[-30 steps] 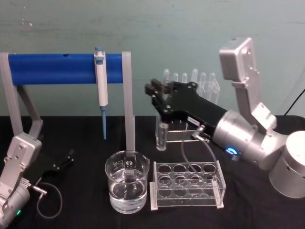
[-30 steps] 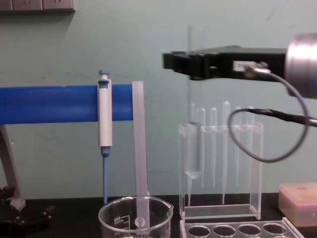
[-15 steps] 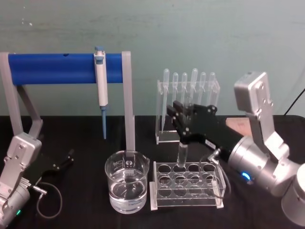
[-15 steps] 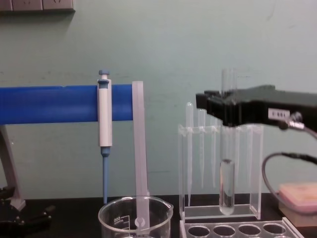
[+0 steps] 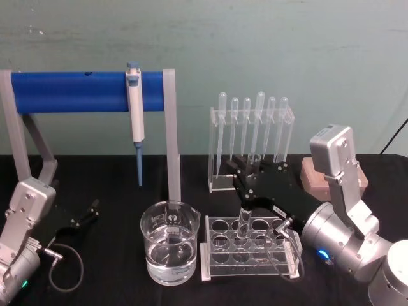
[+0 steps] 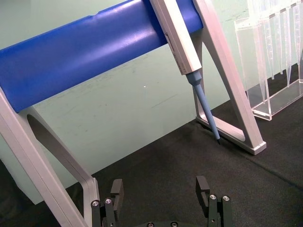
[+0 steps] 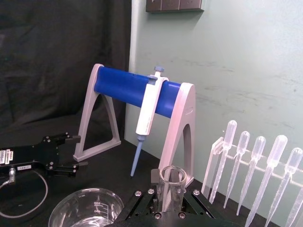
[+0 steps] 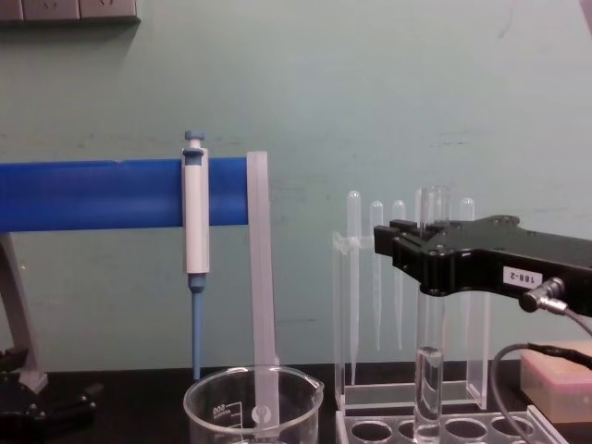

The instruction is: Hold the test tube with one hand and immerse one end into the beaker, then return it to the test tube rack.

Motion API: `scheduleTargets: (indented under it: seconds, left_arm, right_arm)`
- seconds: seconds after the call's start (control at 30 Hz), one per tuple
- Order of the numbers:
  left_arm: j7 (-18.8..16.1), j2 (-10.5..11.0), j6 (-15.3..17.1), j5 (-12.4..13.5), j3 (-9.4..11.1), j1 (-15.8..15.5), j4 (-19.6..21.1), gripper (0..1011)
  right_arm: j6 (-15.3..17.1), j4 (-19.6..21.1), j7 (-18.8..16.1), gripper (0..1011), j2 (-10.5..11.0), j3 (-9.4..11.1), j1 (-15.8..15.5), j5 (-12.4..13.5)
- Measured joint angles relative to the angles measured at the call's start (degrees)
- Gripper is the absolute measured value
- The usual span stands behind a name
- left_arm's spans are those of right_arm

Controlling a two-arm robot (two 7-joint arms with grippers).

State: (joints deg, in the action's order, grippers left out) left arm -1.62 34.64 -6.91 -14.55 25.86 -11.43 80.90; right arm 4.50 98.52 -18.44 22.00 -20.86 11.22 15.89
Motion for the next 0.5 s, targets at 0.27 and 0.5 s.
scheduleTargets:
  seconds: [0.27,0.5]
  left_arm:
    - [0.0,0.0,0.0,0.0,0.0,0.0,0.0,1000]
    - [0.0,0.0,0.0,0.0,0.0,0.0,0.0,1000]
  right_arm:
    - [-0.32,-0.95,-0.43,127,-0.72,0.28,-0.37,-0.45]
    - [-0.84,-2.16,-0.69,127,-1.21,0.32,-0.61,-0.9]
